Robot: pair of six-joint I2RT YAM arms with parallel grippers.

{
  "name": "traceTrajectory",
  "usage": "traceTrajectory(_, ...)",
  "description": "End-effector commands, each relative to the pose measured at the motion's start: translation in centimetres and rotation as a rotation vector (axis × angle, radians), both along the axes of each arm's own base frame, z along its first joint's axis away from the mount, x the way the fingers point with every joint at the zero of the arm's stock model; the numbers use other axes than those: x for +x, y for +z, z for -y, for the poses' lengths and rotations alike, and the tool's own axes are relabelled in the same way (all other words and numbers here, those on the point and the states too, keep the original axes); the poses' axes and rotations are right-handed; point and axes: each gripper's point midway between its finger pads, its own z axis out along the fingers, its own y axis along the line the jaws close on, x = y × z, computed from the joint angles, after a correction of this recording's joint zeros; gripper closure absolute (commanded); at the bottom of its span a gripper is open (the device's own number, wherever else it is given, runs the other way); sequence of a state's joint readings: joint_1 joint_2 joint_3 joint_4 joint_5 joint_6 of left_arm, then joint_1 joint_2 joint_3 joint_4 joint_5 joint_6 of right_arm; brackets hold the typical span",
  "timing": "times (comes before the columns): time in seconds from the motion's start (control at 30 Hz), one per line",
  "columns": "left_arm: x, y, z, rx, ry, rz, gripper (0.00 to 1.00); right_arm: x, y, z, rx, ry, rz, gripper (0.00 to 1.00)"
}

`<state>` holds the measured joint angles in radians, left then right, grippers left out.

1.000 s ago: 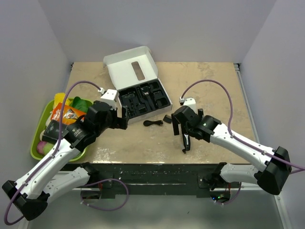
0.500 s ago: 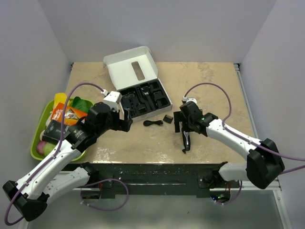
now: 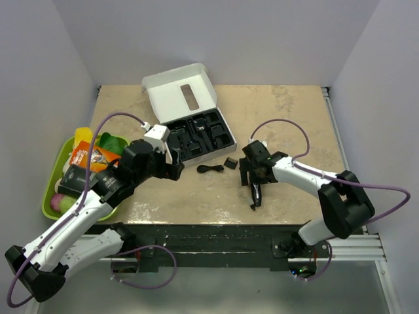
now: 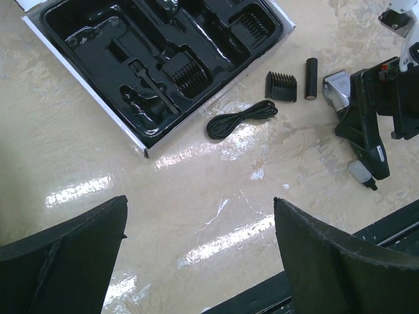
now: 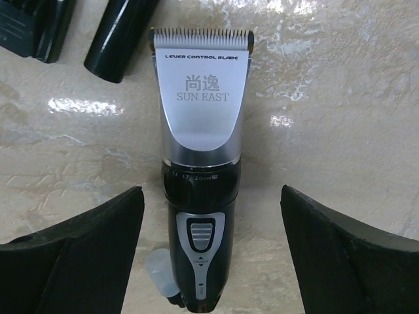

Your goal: Sort the hair-cutting tools

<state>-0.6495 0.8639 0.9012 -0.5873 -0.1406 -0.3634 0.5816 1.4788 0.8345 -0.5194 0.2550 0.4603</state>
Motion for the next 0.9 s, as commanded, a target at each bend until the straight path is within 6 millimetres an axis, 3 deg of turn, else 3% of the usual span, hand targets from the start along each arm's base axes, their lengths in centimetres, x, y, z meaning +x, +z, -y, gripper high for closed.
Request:
traceTrajectory(0.0, 0.4, 0.7, 0.7, -0.010, -0.030, 0.032, 0.03, 1.1, 0.4, -0.3, 0.019, -0.045, 0.012, 0.16)
traceTrajectory(0.07, 0.5, 0.7, 0.7, -0.011, -0.032, 0.035, 0.03, 1.3, 0.3, -0.3, 0.028, -0.052, 0.014, 0.21)
traceTrajectory(0.17, 0.5, 0.6, 0.9, -0.010, -0.039, 0.033, 0.03, 1.3, -0.1, -0.3, 0.020, -0.049, 0.003, 0.36)
traceTrajectory(0.2, 0.5, 0.4, 0.9, -0.008, -0.042, 0.030, 0.03, 1.3, -0.1, -0.3, 0.018, -0.048, 0.002, 0.47)
traceTrajectory(0.3, 0.5, 0.2, 1.1, -0.009, -0.048, 0.022, 0.03, 1.2, -0.3, -0.2, 0.011, -0.050, -0.005, 0.63)
traceTrajectory(0.43, 0.4, 0.4, 1.1, -0.013, -0.050, 0.027, 0.03, 1.2, 0.1, 0.3, -0.009, -0.063, -0.005, 1.00)
traceTrajectory(0.53, 0.3, 0.6, 1.2, -0.017, -0.056, 0.026, 0.03, 1.3, 1.0, 0.8, -0.034, -0.067, 0.005, 1.00)
traceTrajectory(0.63, 0.2, 1.0, 1.2, -0.020, -0.058, 0.024, 0.03, 1.9, 4.0, 1.3, -0.057, -0.066, 0.058, 1.00)
traceTrajectory(0.77, 0.1, 1.9, 1.2, -0.027, -0.061, 0.032, 0.03, 4.1, 10.5, 0.8, -0.040, -0.033, 0.175, 1.00)
traceTrajectory(0.87, 0.1, 2.6, 1.3, -0.038, -0.067, 0.038, 0.03, 5.9, 13.3, -0.6, -0.020, 0.012, 0.211, 1.00)
